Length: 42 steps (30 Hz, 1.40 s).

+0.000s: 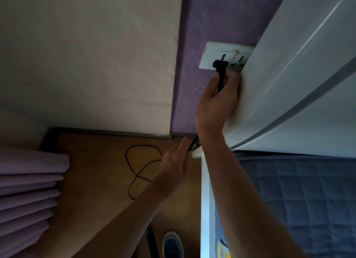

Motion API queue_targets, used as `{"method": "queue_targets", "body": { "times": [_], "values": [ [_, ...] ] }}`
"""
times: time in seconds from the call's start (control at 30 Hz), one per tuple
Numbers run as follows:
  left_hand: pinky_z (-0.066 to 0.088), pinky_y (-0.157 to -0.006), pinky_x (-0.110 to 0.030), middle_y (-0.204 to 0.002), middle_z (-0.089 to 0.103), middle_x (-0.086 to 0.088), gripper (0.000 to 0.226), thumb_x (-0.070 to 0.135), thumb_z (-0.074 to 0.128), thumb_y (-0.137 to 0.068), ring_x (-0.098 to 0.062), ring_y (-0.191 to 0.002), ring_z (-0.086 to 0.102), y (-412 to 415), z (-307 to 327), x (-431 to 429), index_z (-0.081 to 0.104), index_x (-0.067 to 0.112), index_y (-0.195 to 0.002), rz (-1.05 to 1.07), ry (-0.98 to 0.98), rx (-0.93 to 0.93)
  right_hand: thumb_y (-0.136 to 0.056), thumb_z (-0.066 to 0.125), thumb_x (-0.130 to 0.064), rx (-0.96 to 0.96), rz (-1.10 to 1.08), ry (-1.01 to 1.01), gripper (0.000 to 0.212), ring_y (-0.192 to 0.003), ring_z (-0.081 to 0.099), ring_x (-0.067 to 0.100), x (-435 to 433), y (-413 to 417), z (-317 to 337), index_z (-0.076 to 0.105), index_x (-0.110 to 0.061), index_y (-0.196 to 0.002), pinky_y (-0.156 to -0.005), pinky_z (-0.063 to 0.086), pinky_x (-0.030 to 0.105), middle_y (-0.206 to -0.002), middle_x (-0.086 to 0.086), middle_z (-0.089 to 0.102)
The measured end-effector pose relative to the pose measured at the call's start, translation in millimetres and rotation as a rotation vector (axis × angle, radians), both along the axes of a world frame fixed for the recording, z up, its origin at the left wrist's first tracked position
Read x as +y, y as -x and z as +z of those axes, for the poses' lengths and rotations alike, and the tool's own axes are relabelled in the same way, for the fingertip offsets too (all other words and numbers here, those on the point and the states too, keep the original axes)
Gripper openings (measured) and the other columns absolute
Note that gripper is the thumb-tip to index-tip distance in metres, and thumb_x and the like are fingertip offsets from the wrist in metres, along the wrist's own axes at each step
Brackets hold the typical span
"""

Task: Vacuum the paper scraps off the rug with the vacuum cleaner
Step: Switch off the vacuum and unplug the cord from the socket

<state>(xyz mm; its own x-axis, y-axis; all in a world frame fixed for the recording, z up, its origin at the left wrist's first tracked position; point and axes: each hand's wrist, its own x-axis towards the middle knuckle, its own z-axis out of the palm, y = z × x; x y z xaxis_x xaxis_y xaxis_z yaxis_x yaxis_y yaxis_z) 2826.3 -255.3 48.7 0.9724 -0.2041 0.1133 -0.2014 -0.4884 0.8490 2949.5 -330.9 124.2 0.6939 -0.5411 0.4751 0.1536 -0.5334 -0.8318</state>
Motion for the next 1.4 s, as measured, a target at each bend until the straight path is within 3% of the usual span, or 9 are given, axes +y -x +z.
{"method": "queue_targets", "body": {
  "times": [0.13, 0.3, 0.5, 0.77, 0.83, 0.93, 1.07, 1.23, 1.4],
  "values": [
    [0.045, -0.063, -0.016, -0.088, 0.064, 0.004, 0.037, 0.011, 0.04, -0.096, -0.004, -0.07, 0.059, 2.8, -0.8, 4.1, 0.053, 0.006, -0.13, 0.003, 0.02, 0.009, -0.094, 0.052, 0.0, -0.038, -0.019, -0.024, 0.018, -0.088, 0.065, 0.028, 0.7, -4.7, 0.9, 0.059, 0.012, -0.105, -0.078, 0.054, 0.03, -0.096, 0.02, 0.066],
    [0.039, -0.06, -0.002, -0.072, 0.045, 0.023, 0.035, -0.006, 0.048, -0.094, 0.009, -0.067, 0.056, 0.5, 0.3, 9.9, 0.053, 0.0, -0.127, 0.009, 0.022, 0.034, -0.094, 0.051, -0.001, -0.052, 0.008, 0.016, 0.016, -0.081, 0.063, 0.029, -2.2, -4.4, -1.9, 0.059, 0.012, -0.101, -0.074, 0.053, 0.035, -0.09, 0.02, 0.064],
    [0.032, -0.054, -0.01, -0.066, 0.043, 0.014, 0.03, 0.001, 0.05, -0.097, -0.001, -0.059, 0.05, -0.7, 3.4, 22.2, 0.042, 0.029, -0.105, -0.009, -0.051, 0.093, -0.096, 0.049, -0.002, -0.041, 0.022, 0.015, 0.015, -0.079, 0.063, 0.021, -1.9, -2.8, -2.6, 0.059, 0.007, -0.102, -0.071, 0.053, 0.027, -0.088, 0.014, 0.065],
    [0.039, -0.054, -0.014, -0.066, 0.042, 0.014, 0.042, 0.002, 0.05, -0.097, -0.002, -0.06, 0.051, 3.6, 13.8, 25.7, 0.038, 0.042, -0.096, -0.055, -0.015, 0.098, -0.095, 0.05, -0.002, -0.04, 0.023, 0.029, 0.013, -0.078, 0.063, 0.022, -2.4, -3.0, -0.4, 0.059, 0.007, -0.099, -0.071, 0.052, 0.025, -0.086, 0.013, 0.065],
    [0.045, -0.055, -0.022, -0.07, 0.048, 0.013, 0.039, 0.005, 0.048, -0.096, -0.007, -0.061, 0.052, 8.9, 12.1, 23.0, 0.048, 0.042, -0.106, -0.056, 0.013, 0.108, -0.094, 0.05, -0.003, -0.033, 0.018, 0.035, 0.014, -0.074, 0.062, 0.022, -3.6, 2.4, -1.5, 0.059, 0.007, -0.098, -0.068, 0.049, 0.02, -0.084, 0.013, 0.064],
    [0.038, -0.061, -0.012, -0.081, 0.051, 0.014, 0.031, 0.007, 0.048, -0.098, -0.004, -0.07, 0.053, 29.7, 0.8, 24.8, 0.054, 0.02, -0.125, -0.091, -0.039, 0.165, -0.097, 0.049, -0.005, -0.007, 0.094, 0.032, 0.014, -0.069, 0.062, 0.021, -3.7, 32.0, -10.9, 0.058, 0.005, -0.099, -0.063, 0.05, 0.025, -0.08, 0.012, 0.064],
    [0.037, -0.06, -0.011, -0.075, 0.047, 0.017, 0.033, 0.01, 0.051, -0.099, -0.003, -0.067, 0.052, 55.9, -5.0, 38.4, 0.041, 0.041, -0.099, -0.069, -0.044, 0.227, -0.099, 0.05, -0.005, 0.037, 0.239, -0.023, 0.013, -0.076, 0.066, 0.013, -3.1, 61.6, -15.2, 0.056, 0.006, -0.104, -0.068, 0.05, 0.018, -0.084, 0.008, 0.069],
    [0.041, -0.054, -0.02, -0.069, 0.052, 0.01, 0.042, 0.006, 0.053, -0.098, -0.009, -0.062, 0.055, 68.4, -1.1, 46.5, 0.042, 0.045, -0.087, 0.013, -0.031, 0.235, -0.098, 0.053, -0.012, 0.089, 0.309, -0.067, 0.018, -0.078, 0.067, 0.004, 11.3, 65.2, -10.6, 0.055, 0.005, -0.106, -0.069, 0.052, 0.019, -0.086, -0.002, 0.069],
    [0.05, -0.056, -0.046, -0.071, 0.059, -0.004, 0.012, 0.006, 0.052, -0.097, -0.02, -0.061, 0.061, 92.8, -8.0, 60.8, 0.051, 0.018, -0.098, 0.152, -0.004, 0.248, -0.101, 0.045, -0.008, 0.079, 0.42, -0.05, 0.016, -0.073, 0.064, 0.008, 46.5, 79.1, -13.5, 0.051, 0.005, -0.106, -0.063, 0.049, 0.02, -0.086, 0.0, 0.068]
  ]
}}
